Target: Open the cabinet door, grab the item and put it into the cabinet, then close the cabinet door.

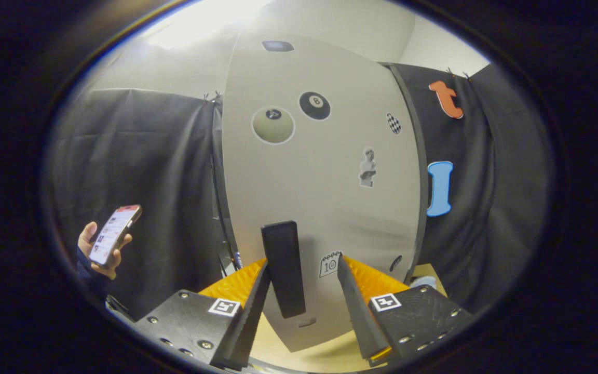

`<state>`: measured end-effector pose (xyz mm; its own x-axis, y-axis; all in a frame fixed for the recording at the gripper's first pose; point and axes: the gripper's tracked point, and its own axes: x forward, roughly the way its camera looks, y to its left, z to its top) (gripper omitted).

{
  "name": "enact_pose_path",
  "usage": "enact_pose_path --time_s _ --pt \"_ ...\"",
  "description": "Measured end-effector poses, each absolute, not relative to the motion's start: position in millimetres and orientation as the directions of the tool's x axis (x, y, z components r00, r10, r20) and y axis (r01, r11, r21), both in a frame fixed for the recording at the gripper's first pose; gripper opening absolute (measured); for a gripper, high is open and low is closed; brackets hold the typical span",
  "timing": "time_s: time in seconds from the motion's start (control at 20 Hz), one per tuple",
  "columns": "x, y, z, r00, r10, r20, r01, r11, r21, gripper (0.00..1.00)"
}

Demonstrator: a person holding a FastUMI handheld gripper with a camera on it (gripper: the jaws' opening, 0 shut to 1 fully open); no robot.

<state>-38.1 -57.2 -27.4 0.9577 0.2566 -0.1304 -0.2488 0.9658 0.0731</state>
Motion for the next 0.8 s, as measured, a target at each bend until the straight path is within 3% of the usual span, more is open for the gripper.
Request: enact_pose_path --time_s 0.15,0.3,0.55,0.8 --pt "-31 -47 -5 0.949 0.308 -0.064 -0.293 0.939 0.179 0.76" --pt "-6 -69 10 0.962 0.272 -0.023 -0.259 0.937 0.236 0.76" --pt "45 -94 -5 0.985 0.159 -0.062 -0.147 0.975 0.166 0.76" --pt "75 -80 -19 0.982 0.164 -0.097 -0.149 0.978 0.148 0.76"
